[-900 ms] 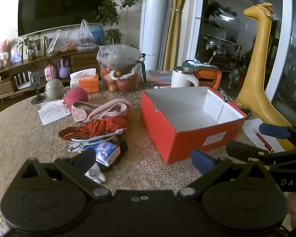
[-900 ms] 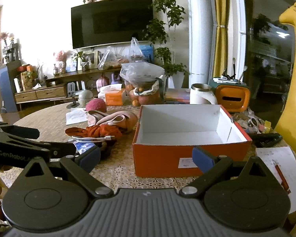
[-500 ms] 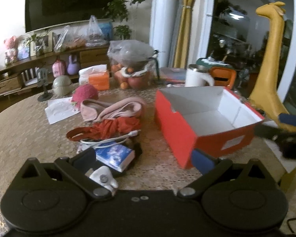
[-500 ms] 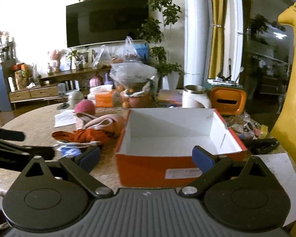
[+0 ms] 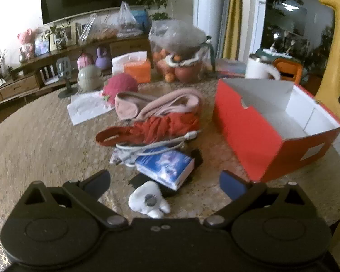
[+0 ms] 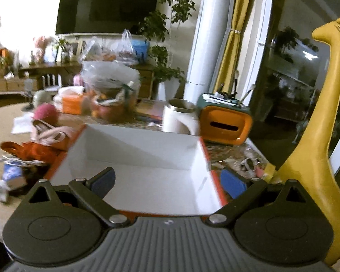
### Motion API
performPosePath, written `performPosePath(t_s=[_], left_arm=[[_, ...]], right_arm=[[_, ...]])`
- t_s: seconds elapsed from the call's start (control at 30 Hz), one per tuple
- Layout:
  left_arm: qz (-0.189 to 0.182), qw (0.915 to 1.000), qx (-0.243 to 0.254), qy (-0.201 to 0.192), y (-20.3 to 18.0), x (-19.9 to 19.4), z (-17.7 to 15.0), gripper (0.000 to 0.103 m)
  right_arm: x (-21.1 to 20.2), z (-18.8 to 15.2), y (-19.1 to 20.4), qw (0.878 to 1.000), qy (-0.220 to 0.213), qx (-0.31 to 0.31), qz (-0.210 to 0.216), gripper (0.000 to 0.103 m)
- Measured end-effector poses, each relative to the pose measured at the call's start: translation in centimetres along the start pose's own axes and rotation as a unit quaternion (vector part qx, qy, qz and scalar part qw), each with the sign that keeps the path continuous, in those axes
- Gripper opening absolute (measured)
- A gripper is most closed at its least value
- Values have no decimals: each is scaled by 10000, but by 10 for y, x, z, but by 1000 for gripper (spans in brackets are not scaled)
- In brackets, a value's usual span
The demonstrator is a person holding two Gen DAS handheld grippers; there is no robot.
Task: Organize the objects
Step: 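Reach the left gripper toward the white plush toy beside the tissue pack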
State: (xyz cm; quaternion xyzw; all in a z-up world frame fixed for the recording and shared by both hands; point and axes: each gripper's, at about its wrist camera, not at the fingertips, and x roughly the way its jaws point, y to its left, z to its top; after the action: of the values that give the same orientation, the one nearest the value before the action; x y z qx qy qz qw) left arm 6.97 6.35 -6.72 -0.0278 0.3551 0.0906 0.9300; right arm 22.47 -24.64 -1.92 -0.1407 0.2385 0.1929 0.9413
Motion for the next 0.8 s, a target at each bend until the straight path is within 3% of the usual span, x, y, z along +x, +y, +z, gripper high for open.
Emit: performPosePath(t_s=[0.2,0.43,0.6,0.8], left_arm=[[162,9997,24,165,6,18,-7,102],[209,9991,132,354,10,36,-14,102],[190,9983,155,527,10,46,-19,102],[276,9977,220,576,11,51,-22,102]], right_arm=[[53,-2,-26,9986,515,-91,-56,99],[104,-9,-64,9906,1314,393,-14,87],[119,-13,-71,9858,1632,392,-44,67],[130,-14,-70,9832,1789,354,30,34]])
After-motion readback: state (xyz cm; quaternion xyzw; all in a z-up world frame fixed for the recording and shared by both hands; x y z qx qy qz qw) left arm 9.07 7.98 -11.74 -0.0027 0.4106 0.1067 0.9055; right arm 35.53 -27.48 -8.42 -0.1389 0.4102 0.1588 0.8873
